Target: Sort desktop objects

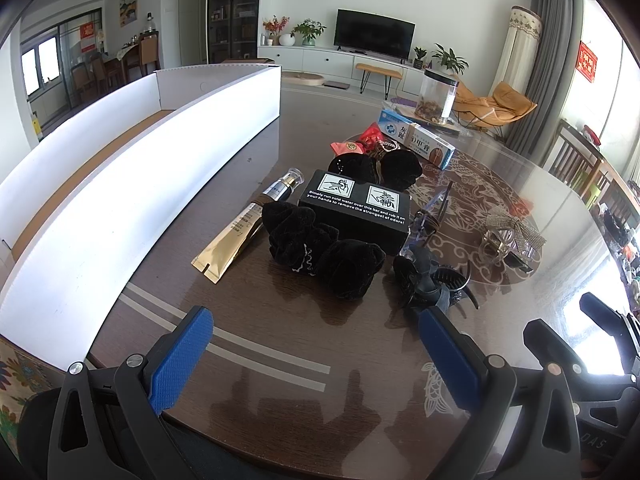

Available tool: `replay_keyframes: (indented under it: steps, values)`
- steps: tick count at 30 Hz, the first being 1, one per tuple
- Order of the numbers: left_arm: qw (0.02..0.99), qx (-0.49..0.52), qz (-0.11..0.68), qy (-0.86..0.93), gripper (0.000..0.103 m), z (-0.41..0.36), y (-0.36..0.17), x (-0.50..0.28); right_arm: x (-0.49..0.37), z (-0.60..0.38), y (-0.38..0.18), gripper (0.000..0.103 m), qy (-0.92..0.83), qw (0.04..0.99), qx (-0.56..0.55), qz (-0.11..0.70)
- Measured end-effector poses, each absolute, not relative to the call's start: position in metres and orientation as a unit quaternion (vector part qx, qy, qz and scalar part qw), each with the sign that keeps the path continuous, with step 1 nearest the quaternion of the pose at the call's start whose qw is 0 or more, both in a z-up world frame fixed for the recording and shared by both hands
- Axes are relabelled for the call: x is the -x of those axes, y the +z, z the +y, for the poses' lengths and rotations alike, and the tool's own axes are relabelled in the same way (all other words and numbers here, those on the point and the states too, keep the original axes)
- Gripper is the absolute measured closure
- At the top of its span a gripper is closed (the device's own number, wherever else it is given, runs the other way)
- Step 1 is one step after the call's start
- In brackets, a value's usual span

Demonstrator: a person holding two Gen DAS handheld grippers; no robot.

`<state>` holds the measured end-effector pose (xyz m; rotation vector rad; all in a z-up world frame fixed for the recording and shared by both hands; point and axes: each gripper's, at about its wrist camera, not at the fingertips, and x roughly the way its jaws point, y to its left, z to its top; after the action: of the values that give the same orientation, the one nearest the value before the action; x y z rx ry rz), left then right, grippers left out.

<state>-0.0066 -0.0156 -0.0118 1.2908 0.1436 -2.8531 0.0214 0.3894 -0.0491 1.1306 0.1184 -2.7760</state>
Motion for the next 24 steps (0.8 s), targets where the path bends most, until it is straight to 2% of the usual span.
replay_keyframes:
  steps: [24]
  values:
    - [0.003, -0.412, 0.047, -0.910, 0.000, -0.0159, -0.0120, 0.0064, -0.0216, 0.3889, -0.0504, 0.000, -0.922, 0.073, -0.379, 0.038]
